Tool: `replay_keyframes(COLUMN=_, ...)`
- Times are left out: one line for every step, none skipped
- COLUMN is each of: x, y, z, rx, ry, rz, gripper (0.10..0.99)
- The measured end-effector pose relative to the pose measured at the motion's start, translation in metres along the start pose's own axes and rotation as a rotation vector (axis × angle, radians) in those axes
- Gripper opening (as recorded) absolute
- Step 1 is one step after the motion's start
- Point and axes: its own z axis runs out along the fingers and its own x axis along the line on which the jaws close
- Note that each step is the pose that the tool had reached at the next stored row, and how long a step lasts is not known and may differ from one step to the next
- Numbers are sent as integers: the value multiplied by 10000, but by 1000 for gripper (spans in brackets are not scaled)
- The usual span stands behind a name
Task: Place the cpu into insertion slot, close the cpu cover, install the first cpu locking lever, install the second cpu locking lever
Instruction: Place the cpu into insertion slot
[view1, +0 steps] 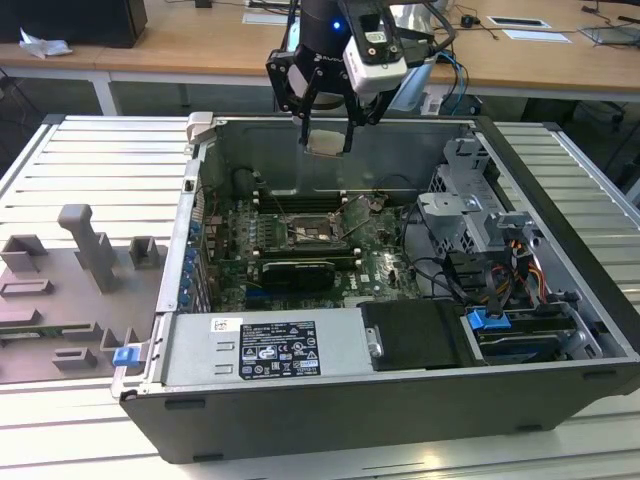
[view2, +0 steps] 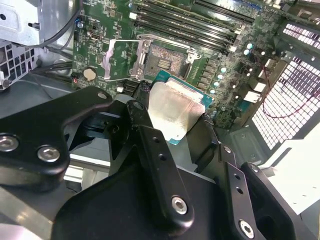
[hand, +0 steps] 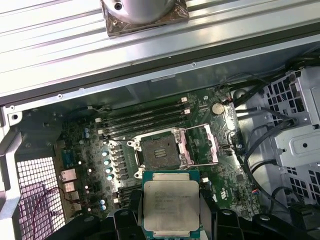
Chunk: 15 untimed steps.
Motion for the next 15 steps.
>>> replay_keyframes(x=0, y=0, z=0, rx=-1, ry=-3, rz=28, gripper=541)
replay_keyframes(x=0, y=0, z=0, rx=-1, ry=-4, rz=42, gripper=541)
replay_keyframes(x=0, y=0, z=0, rx=-2, ry=-5, rz=58, gripper=541)
replay_keyframes(x=0, y=0, z=0, rx=-2, ry=-9, rz=95, gripper=541)
replay_keyframes(x=0, y=0, z=0, rx=-3, ry=-12, rz=129, gripper=541)
replay_keyframes(x=0, y=0, z=0, rx=-4, ry=-15, rz=163, gripper=541)
replay_keyframes(x=0, y=0, z=0, rx=-4, ry=-18, rz=192, gripper=541)
replay_keyframes(x=0, y=0, z=0, rx=-4, ry=-18, rz=207, gripper=541)
replay_keyframes(x=0, y=0, z=0, rx=-4, ry=-20, rz=224, gripper=541)
replay_keyframes(x=0, y=0, z=0, rx=-5, ry=-22, rz=239, gripper=541)
replay_keyframes(x=0, y=0, z=0, rx=-6, ry=-23, rz=255, gripper=541)
replay_keyframes(x=0, y=0, z=0, rx=-6, ry=-26, rz=288, gripper=541)
replay_keyframes(x=0, y=0, z=0, rx=-7, ry=-29, rz=326, gripper=541)
replay_keyframes(x=0, y=0, z=0, rx=-8, ry=-33, rz=370, gripper=541)
replay_keyframes(x=0, y=0, z=0, rx=-8, ry=-36, rz=402, gripper=541)
